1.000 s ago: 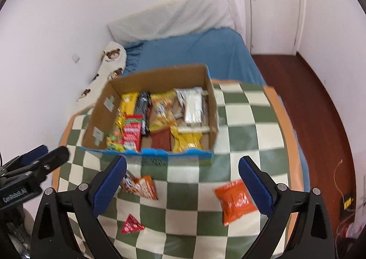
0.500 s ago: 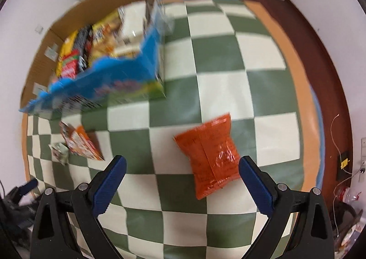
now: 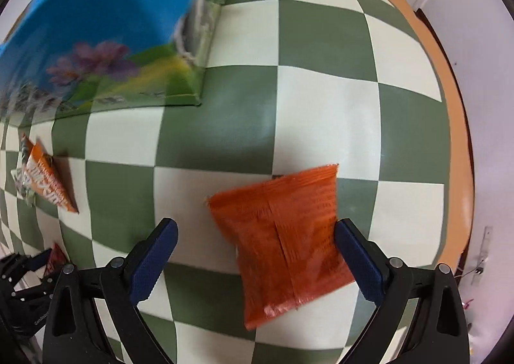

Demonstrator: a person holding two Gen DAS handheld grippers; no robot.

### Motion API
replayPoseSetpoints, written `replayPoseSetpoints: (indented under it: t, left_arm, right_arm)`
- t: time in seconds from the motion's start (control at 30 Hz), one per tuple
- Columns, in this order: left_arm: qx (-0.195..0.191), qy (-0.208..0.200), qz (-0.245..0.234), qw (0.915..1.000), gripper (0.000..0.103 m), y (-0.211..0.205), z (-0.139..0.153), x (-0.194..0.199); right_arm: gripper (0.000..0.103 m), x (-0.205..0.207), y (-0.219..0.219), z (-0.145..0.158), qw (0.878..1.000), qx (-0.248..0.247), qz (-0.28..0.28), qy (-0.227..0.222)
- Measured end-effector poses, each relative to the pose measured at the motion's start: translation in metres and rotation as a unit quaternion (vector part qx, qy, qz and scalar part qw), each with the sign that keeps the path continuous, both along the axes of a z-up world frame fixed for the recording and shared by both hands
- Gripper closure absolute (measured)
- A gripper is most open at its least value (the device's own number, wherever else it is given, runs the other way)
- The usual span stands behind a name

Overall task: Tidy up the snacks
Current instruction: 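Grasp the red triangular packet with left tool while right tool grasps orange bag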

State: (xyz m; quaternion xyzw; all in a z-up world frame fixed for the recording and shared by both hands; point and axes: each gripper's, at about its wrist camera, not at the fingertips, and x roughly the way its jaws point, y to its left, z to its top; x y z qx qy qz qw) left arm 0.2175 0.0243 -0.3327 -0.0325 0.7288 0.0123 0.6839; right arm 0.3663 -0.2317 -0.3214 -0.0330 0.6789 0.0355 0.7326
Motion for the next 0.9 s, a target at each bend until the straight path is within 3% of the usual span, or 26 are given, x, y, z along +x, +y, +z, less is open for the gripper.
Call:
replayPoseSetpoints:
  t: [0.13, 0.33, 0.5, 0.57, 0.77, 0.9]
  left_arm:
    - [-0.031, 0.013, 0.029, 0.9990, 0.065, 0.006, -0.005, -0.003]
    - [-0.056, 0.021, 0.038, 0.9975, 0.065, 0.011, -0.015, -0.024]
    - [-0.114, 0.045, 0.055, 0.9909, 0.047, 0.023, -0.020, -0.033]
    - [-0.131, 0.056, 0.052, 0.9884, 0.043, 0.026, -0.023, -0.038]
    - [-0.100, 0.091, -0.027, 0.9904, 0.040, 0.005, -0.038, -0.055]
    - [-0.078, 0.081, -0.042, 0.9927, 0.040, -0.006, -0.039, -0.065]
  right_arm:
    - [0.018, -0.008, -0.007, 0.004, 1.000, 0.022, -0.015, 0.007]
    - [0.019, -0.044, 0.006, -0.003, 0.995, 0.078, -0.015, 0.062]
    - [0.017, -0.063, 0.021, -0.006, 0.990, 0.105, -0.004, 0.098]
    - [0.009, -0.068, 0.025, -0.010, 0.990, 0.094, 0.003, 0.102]
    - [0.008, -0.074, 0.024, -0.031, 0.989, 0.084, -0.001, 0.120]
    - [0.008, -0.078, 0.030, -0.040, 0.990, 0.072, 0.004, 0.118]
